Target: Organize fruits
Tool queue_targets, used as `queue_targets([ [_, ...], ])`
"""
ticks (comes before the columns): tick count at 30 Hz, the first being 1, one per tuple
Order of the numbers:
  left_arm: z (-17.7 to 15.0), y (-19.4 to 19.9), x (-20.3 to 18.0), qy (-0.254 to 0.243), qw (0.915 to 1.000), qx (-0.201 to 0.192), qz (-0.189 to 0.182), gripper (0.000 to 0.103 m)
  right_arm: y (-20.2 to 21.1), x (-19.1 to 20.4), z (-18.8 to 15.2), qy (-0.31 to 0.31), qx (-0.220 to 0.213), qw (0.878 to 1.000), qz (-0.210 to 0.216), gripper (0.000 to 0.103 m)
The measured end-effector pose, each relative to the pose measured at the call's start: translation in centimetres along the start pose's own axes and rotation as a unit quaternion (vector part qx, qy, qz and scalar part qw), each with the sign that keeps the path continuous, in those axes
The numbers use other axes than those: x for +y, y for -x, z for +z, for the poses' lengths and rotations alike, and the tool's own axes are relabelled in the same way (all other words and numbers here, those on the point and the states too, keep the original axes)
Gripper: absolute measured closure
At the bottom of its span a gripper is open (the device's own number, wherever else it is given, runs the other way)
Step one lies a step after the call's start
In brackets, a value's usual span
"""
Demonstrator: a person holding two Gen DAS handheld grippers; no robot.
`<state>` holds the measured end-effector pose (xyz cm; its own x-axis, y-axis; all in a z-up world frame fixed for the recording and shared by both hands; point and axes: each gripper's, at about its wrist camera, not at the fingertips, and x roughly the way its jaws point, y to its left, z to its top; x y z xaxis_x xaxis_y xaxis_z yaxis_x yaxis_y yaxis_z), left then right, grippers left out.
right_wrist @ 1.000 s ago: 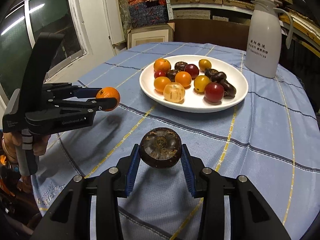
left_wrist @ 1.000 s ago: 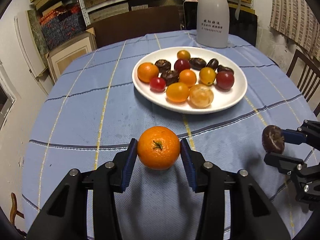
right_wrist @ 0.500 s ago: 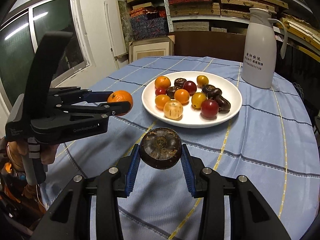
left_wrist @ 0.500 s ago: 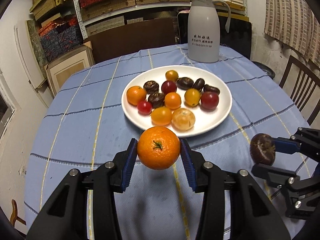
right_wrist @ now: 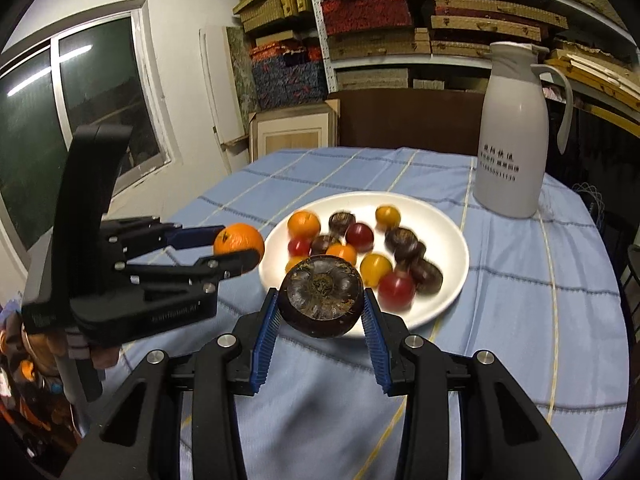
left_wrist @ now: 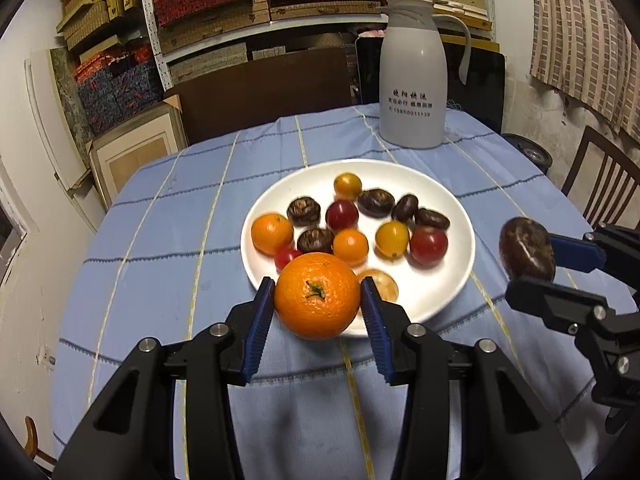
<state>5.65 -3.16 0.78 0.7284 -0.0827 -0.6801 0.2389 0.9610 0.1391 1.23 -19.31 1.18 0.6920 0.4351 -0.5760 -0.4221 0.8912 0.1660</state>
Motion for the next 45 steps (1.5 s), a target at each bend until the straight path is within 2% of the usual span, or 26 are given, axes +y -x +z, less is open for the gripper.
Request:
queue_targets([
  [10,2.9,-3.1,0.3,0.003,0.9999,0.001,0.015,0.06,-3.4,-1.4,3.7,-0.009,-0.004,1.0,-0.004,0.062],
  [17,4.2,-6.3,1.2,0.008,0.9994,0.016,0.028,0.06,-7.9,-3.3,5.5,-0.027,0.019,0.999,-0.025,0.062],
  [22,4.3,-8.2,0.4,-0.002,0.9994,0.028,0.018,0.06,-10.8,-4.0,6.2,-0.033,0.036,0.998,-0.029,0.062],
  [25,4.4,-9.2,0.2,-0.011,0.9992,0.032,0.023,0.058,-12.5,-4.3,6.8,-0.035,0.049,0.998,-0.034,0.061],
  [26,4.4,-9.3,0.2,-0.012,0.9991,0.029,0.029,0.052,-13.0,-4.4,7.0,-0.035,0.056,0.997,-0.031,0.05],
  [27,4.5,-9.3,0.2,-0.013,0.999,0.027,0.033,0.036,-13.4,-4.4,7.2,-0.033,0.06,0.997,-0.034,0.039],
  [28,4.5,-9.2,0.4,-0.009,0.999,0.021,0.038,0.03,-13.5,-4.3,7.3,-0.029,0.053,0.997,-0.049,0.033],
  [29,4.6,-8.9,0.7,-0.004,0.999,0.013,0.043,0.023,-13.2,-4.3,7.4,-0.027,0.045,0.997,-0.054,0.033],
  [34,4.4,-7.5,1.8,0.01,0.9989,0.007,0.045,0.021,-10.1,-4.3,7.3,-0.036,0.014,0.998,-0.044,0.033],
  [35,4.1,-6.9,2.0,0.016,0.9988,0.003,0.046,0.018,-9.3,-4.3,7.1,-0.04,0.007,0.998,-0.044,0.031],
  [39,3.1,-4.6,2.2,0.022,0.9983,-0.019,0.051,0.008,-4.7,-4.2,4.3,-0.049,-0.026,0.997,-0.045,0.022],
  [41,2.5,-3.1,1.7,0.018,0.9978,-0.032,0.055,0.005,-3.0,-4.0,3.0,-0.044,-0.036,0.996,-0.063,0.019],
  [43,1.8,-1.7,1.2,0.014,0.9971,-0.047,0.058,0.005,-1.4,-3.7,1.2,-0.043,-0.042,0.995,-0.076,0.019],
  [45,1.2,-0.3,0.5,0.013,0.9969,-0.057,0.053,0.005,0.2,-3.4,-0.5,-0.055,-0.047,0.995,-0.069,0.019],
])
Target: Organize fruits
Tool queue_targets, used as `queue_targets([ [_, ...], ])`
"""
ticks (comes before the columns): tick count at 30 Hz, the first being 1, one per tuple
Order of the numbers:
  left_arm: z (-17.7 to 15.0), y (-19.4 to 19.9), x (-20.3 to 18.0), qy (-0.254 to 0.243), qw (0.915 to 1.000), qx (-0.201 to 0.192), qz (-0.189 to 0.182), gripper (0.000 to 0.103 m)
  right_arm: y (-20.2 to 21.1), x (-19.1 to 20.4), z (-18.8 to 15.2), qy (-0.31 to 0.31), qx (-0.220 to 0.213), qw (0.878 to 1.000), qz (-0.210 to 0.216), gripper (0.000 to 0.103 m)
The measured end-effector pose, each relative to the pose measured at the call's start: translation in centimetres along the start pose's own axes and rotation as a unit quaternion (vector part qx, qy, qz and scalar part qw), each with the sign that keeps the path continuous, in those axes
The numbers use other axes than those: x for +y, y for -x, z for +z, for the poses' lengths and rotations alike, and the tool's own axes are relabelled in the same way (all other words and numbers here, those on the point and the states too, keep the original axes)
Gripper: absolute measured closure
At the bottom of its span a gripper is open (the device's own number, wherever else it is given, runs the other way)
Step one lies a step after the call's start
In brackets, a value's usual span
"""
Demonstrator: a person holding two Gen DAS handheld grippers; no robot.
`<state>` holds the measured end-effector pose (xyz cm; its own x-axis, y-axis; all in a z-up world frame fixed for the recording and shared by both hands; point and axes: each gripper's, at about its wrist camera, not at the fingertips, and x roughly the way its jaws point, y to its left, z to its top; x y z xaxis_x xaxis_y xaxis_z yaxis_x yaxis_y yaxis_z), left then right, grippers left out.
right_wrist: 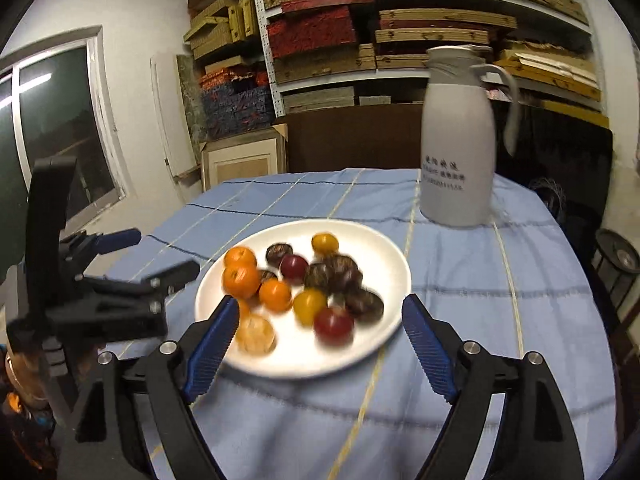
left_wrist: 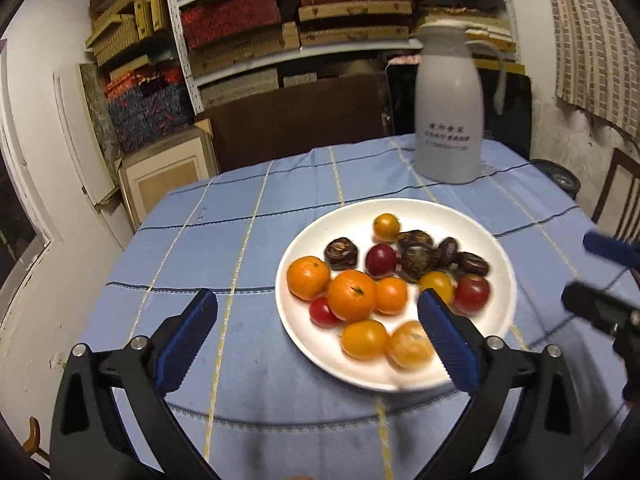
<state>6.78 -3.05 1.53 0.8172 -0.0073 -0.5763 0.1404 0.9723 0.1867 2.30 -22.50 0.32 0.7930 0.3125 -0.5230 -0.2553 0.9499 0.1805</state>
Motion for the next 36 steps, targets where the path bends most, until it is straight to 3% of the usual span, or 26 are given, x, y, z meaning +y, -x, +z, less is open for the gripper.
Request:
queue_targets([
  [3,-0.7,2.2,-0.9,0.001,0.9998,-0.017,-0.008,0.005,1.6,0.0,-1.5,-0.005,-0.003,1.0,0.004,0.019],
  [7,-1.6,4.7,-1.8,0.002,0.9994,-0.032,-0.011,0.005,3.4,1.7,-2.9,0.032,-0.019,0.999,-0.029,0.019],
  [18,-2.5,7.4,-1.9,0.015,0.9986,-0.05,-0.007,0.005,5.7,4.5,-4.0,0.073,-0.044,0.995,-0.053,0.018],
  [23,-3.0,7.6,-1.4,0.027,0.9982,-0.051,-0.012,0.005,5.6,4.4,-3.9,0.063,-0.045,0.995,-0.055,0.018],
  [27,-3.3,7.3,-0.8,0.043,0.9975,-0.055,0.015,0.005,5.1,4.5,-4.0,0.057,-0.041,0.996,-0.052,0.018],
  [33,-3.1,6.1,0.1,0.053,0.9976,-0.036,0.026,0.006,4.2,5.0,-3.5,0.048,-0.033,0.996,-0.066,0.018],
  [36,-2.9,5.7,0.2,0.049,0.9984,-0.021,0.021,0.005,3.9,5.3,-3.1,0.041,-0.028,0.995,-0.084,0.013],
])
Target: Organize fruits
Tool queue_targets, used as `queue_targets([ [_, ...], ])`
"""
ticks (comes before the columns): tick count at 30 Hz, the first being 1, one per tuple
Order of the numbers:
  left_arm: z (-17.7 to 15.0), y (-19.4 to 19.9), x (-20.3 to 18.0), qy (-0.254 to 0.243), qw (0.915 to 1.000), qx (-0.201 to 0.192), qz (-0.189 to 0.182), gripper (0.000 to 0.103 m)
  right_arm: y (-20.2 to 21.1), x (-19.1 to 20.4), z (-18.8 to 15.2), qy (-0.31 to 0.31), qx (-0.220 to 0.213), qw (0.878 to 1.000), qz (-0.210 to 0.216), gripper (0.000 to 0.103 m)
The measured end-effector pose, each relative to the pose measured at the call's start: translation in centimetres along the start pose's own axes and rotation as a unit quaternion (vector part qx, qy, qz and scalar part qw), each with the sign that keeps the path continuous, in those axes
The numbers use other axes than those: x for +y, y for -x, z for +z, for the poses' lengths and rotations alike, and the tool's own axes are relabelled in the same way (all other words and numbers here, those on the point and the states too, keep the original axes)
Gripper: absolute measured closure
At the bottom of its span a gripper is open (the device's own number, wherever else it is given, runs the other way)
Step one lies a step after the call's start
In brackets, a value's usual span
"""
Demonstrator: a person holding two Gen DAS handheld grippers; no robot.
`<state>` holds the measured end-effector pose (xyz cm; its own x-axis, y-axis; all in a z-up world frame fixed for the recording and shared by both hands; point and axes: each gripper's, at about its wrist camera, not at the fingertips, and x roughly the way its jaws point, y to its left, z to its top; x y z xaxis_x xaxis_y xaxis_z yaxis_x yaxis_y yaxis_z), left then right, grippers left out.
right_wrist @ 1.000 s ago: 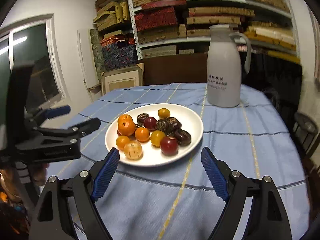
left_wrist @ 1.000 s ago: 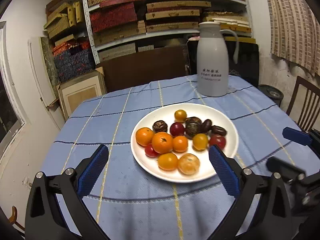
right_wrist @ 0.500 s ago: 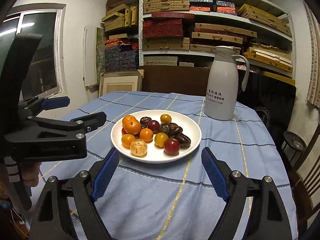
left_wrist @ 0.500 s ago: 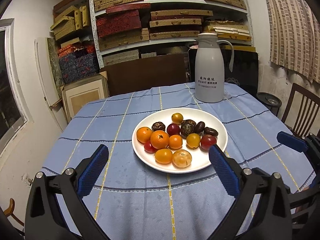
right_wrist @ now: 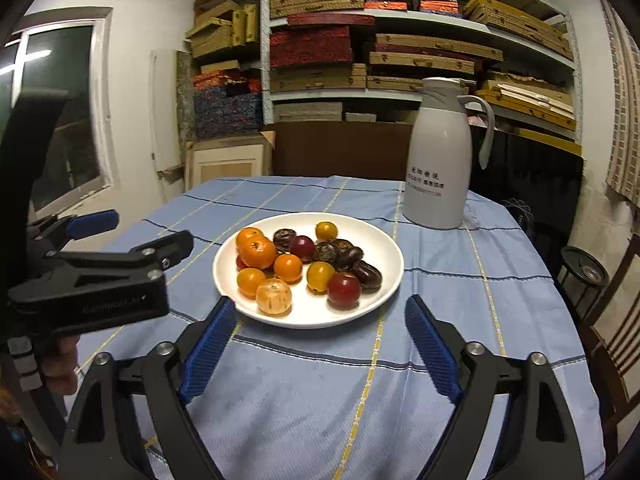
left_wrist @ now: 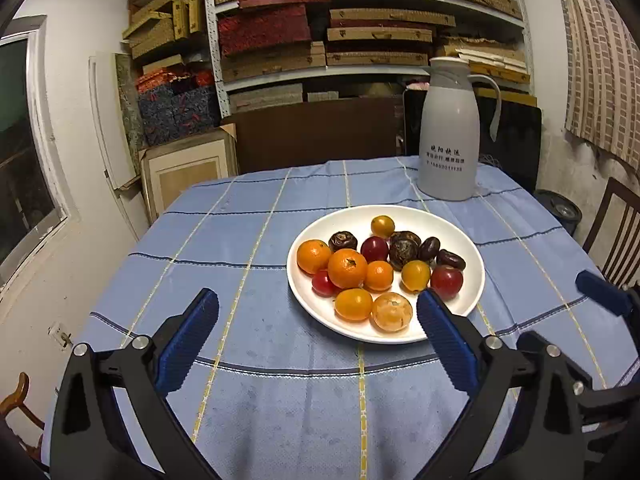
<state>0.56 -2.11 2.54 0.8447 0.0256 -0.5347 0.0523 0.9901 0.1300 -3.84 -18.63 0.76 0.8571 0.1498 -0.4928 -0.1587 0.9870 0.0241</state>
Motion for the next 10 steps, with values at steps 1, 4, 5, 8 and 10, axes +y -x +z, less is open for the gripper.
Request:
queue_targets([
  [1,-0.01,-0.06,0.1,-0.001,1.0,0.003,-0.001,0.005,0.02,0.06,0.12,-0.003,-0.001,1.0,-0.005,0.01],
  [4,-0.08,0.06,0.52,0.003,1.0,0.005,-0.008,0.005,0.11,0.09,0.41,-0.007,-0.001,1.0,-0.01,0.008],
  [5,-0.13,0.17,0.66,0.004,0.9999,0.002,-0.009,0.005,0.21,0.07,0.43,-0.007,-0.004,1.0,-0.01,0.008],
  [8,-0.14,0.2,0.83,0.005,0.9999,0.004,-0.012,0.005,0.25,-0.06,0.37,-0.009,-0.001,1.0,-0.009,0.008],
  [10,-0.16,0.08,0.91,0.007,0.9998,0.009,-0.015,0.005,0.24,-0.18,0.27,-0.011,0.001,1.0,-0.007,0.008],
])
